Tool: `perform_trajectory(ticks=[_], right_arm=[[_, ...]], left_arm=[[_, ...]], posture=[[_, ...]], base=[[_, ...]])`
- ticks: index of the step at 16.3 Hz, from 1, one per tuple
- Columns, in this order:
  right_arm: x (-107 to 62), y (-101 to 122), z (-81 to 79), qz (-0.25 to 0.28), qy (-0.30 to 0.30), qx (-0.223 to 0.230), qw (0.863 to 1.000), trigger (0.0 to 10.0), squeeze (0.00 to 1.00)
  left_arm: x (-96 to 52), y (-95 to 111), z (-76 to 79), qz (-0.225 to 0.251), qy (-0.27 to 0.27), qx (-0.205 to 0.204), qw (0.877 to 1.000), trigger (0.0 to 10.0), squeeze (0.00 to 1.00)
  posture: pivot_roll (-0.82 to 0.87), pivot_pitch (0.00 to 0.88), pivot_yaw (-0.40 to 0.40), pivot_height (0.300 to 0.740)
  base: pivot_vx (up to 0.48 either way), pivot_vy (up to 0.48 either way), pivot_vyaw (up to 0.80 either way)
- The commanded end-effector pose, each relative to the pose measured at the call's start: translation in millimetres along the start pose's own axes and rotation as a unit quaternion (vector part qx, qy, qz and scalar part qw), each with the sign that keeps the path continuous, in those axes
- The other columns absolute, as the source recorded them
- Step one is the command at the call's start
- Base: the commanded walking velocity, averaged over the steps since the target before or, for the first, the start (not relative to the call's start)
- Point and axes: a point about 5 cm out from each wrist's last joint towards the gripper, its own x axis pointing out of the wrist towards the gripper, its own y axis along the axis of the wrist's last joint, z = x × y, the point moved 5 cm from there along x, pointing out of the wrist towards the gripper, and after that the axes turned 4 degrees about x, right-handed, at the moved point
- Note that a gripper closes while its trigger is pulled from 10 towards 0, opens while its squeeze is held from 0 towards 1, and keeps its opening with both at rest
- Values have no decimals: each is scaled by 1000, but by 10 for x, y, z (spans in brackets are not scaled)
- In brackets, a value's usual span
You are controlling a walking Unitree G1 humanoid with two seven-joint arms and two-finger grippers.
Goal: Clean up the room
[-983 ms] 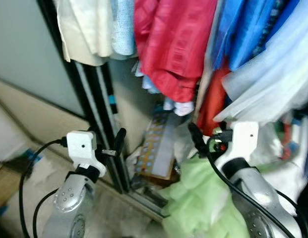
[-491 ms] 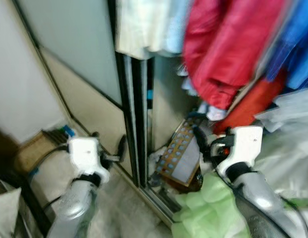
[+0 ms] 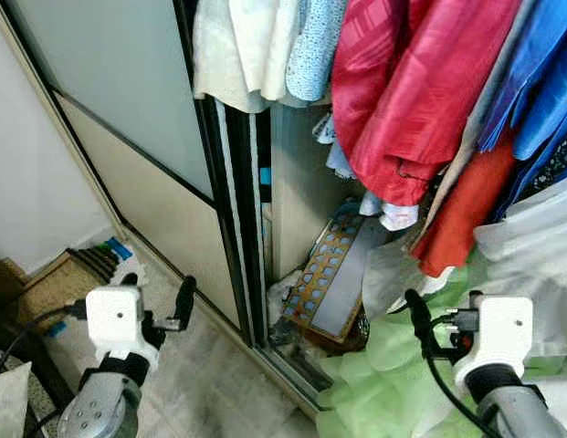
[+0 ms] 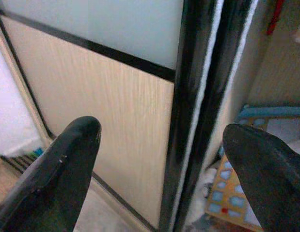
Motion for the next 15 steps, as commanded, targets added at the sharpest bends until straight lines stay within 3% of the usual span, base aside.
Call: perform_trajectory(ticks=[1,5,10,15], right_arm=[[7,2,-29,9,-5,-13,1000,10000,0],[0,16,-138,17,15,5,1000,10000,0],[122,116,-284,40,57,26,997,10000,0],[150,88,-328,37,71,19,997,10000,0]], left_arm=[[8,28,-49,5,-1,3,1000,10000,0],[28,-39,-112,-20,7,12,1000,10000,0],[81,4,136,-17,-27,7,999,10000,0],[73,-71,198,-30,-28,10,999,10000,0]], posture=[[-94,55,6,740],[-101,54,9,740],[-80,43,-2,740],[-85,43,-15,740]], base=[[0,0,0],[0,0,0],[0,0,796],[0,0,800]])
